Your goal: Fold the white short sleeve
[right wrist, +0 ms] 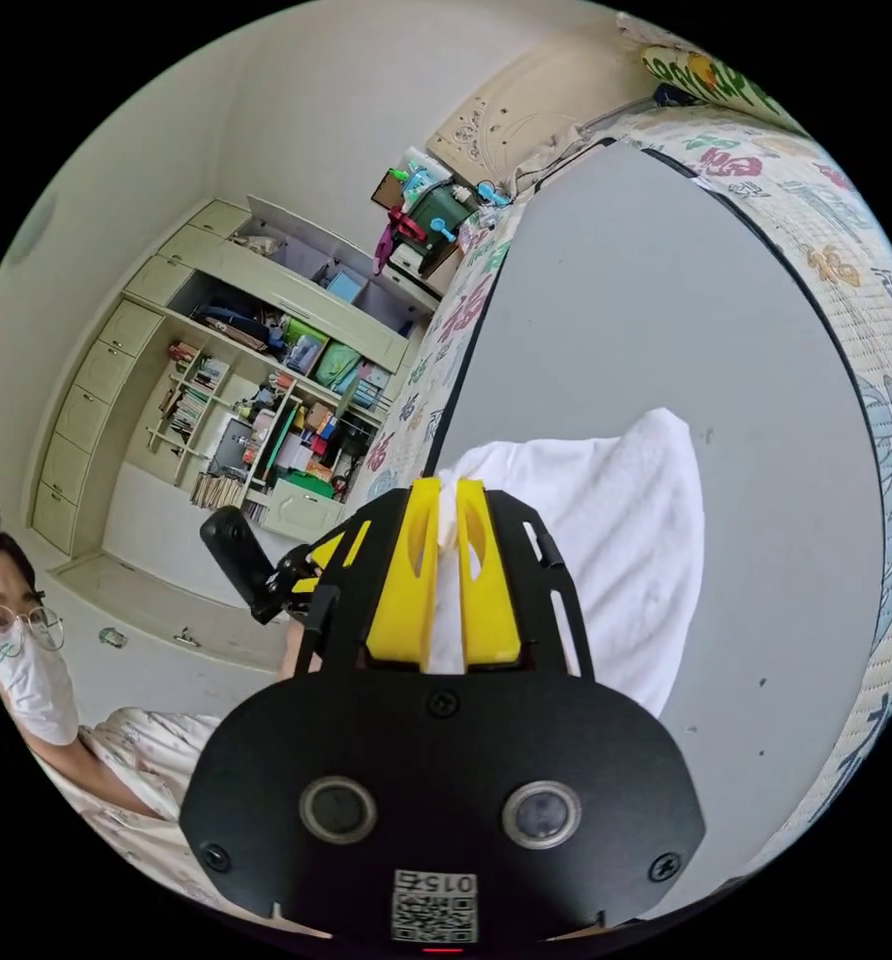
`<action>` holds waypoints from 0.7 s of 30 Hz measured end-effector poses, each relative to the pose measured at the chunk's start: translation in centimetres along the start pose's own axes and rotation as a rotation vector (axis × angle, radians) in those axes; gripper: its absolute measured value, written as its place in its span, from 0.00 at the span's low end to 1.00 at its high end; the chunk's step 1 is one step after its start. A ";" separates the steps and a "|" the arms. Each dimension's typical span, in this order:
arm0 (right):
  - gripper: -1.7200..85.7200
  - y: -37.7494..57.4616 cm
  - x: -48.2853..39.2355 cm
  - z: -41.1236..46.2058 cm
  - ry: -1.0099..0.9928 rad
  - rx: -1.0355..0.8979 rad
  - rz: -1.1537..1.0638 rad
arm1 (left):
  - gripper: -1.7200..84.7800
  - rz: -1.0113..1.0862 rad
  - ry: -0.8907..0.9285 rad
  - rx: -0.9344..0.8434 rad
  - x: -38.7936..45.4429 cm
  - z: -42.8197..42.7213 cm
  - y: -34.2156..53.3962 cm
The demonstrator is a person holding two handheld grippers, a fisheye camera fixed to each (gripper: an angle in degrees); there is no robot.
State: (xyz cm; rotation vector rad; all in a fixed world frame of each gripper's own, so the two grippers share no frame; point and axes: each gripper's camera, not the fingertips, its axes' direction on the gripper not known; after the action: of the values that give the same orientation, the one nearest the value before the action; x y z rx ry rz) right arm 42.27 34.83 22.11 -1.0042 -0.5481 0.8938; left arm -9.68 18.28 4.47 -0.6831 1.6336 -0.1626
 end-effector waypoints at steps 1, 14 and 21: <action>0.02 0.0 -0.1 0.4 -0.005 -0.005 -0.003 | 0.22 0.018 0.001 0.027 -0.4 0.0 0.0; 0.14 1.6 -3.7 -0.1 -0.067 -0.199 -0.504 | 0.10 0.120 0.054 0.073 -3.9 5.5 -1.2; 0.20 -1.0 0.4 -3.4 0.115 -0.336 -0.746 | 0.10 0.151 0.294 0.148 -7.0 6.7 -0.5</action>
State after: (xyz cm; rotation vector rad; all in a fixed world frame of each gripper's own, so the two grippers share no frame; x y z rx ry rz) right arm 45.39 33.27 21.46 -1.0285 -0.9123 0.0796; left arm -3.02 23.29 9.36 -0.4348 1.9257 -0.2818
